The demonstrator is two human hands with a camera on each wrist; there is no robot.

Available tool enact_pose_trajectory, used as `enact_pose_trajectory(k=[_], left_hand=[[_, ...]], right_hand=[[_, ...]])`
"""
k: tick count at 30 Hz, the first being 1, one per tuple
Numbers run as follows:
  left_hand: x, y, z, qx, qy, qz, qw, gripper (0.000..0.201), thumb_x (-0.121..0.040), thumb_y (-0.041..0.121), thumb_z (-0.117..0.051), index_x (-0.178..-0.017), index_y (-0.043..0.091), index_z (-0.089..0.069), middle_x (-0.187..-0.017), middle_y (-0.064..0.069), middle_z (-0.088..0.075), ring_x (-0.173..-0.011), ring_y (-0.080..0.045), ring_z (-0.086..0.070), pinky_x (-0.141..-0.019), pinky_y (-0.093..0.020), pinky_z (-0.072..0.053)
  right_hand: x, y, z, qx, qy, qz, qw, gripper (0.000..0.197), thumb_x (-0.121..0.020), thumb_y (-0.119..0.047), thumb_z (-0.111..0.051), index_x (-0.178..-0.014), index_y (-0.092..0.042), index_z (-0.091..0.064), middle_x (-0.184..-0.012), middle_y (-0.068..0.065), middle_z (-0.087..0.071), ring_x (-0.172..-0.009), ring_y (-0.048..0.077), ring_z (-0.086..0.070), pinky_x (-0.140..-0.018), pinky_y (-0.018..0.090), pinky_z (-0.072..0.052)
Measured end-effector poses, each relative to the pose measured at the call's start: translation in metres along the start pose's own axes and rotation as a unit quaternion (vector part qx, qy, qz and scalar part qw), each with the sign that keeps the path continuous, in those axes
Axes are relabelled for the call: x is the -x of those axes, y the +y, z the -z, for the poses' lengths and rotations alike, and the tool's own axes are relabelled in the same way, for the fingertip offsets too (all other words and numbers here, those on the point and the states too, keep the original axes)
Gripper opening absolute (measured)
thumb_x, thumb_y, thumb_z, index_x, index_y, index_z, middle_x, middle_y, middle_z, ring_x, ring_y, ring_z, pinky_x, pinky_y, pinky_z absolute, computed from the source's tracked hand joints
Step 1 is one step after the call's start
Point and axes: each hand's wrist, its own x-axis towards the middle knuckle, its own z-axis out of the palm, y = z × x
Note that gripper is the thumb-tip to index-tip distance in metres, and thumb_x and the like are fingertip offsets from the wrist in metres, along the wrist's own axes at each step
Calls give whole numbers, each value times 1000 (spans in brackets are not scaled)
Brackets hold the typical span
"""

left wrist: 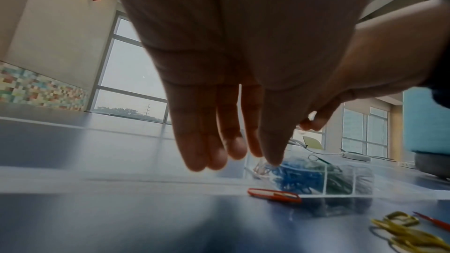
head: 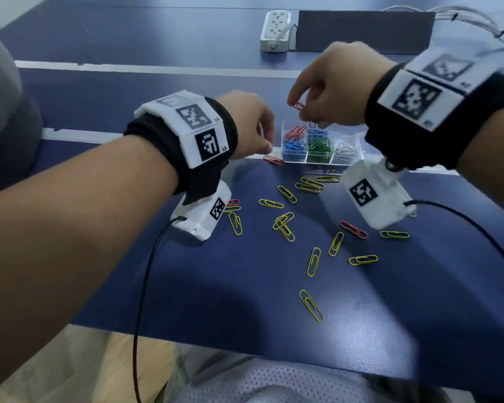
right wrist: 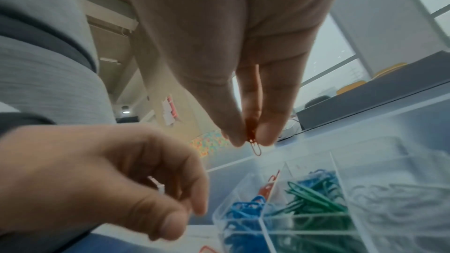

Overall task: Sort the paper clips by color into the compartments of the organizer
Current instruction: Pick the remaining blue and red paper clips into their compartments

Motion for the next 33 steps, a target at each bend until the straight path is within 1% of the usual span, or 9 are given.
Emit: enact_pose_trajectory(k=[8,11,14,18,21,24,26,29,33], left_hand=[[-1,4,-8,-27,-39,-24,999,25,-75,30,-72,-98,20,-72,-95,-3,-72,-77,-17,-54,-78,-27,-45],[-1,4,-8,-38,-41,-27,998,18,-75,27,-72,-92,19,-74,-75,3,-68,-73,-16,-52,-72,-26,-45],[0,4,-8,-43,-40,-24,998,12,-75,25,-71,-85,19,-75,-55,12,-51,-69,-16,-52,-68,-24,-41],[1,5,-6,-48,-33,-17,998,7,-76,23,-66,-78,19,-71,-57,8,-54,-71,-18,-54,-69,-25,-43],[1,4,3,-7,-22,4,1000,4,-77,21,-62,-74,21,-65,-61,5,-58,-69,-18,-56,-74,-26,-48],[-3,6,13,40,13,3,999,5,-80,20,-60,-80,22,-65,-58,10,-55,-59,-12,-53,-72,-23,-45],[-8,8,15,36,44,-13,998,9,-82,20,-59,-86,21,-67,-63,7,-56,-60,-12,-50,-70,-21,-37],[-19,14,14,25,74,-33,996,17,-84,18,-57,-96,16,-71,-82,3,-61,-78,-12,-50,-71,-20,-34],[-30,22,6,13,72,-52,996,18,-85,16,-59,-97,15,-72,-97,-4,-71,-80,-11,-49,-74,-21,-35]], right_hand=[[-27,9,-20,42,5,-17,999,16,-73,-24,-74,-90,-25,-76,-90,3,-74,-86,21,-66,-81,31,-53],[-26,13,-23,53,-2,-15,998,17,-75,-31,-75,-91,-25,-76,-92,4,-74,-89,25,-65,-75,30,-50],[-24,15,-26,76,-16,-2,997,15,-74,-30,-76,-89,-25,-76,-91,3,-74,-88,27,-65,-76,32,-53],[-24,17,-24,64,0,12,998,20,-80,-14,-66,-93,-24,-76,-95,4,-73,-93,27,-64,-82,32,-53],[-18,16,-15,56,22,30,998,23,-83,-12,-61,-99,-21,-75,-89,0,-70,-98,22,-61,-89,28,-47],[-1,18,-4,82,12,36,996,19,-82,-15,-62,-94,-18,-76,-79,0,-68,-84,21,-60,-88,29,-49],[16,19,0,100,-10,32,994,15,-78,-18,-65,-87,-19,-77,-69,2,-65,-73,23,-58,-80,30,-52],[48,19,-2,113,-90,36,989,8,-74,-20,-67,-74,-21,-75,-51,-4,-61,-54,17,-58,-63,23,-50],[80,21,-16,130,-224,30,965,15,-67,-40,-75,-72,-27,-70,-64,-7,-69,-65,12,-62,-69,27,-54]])
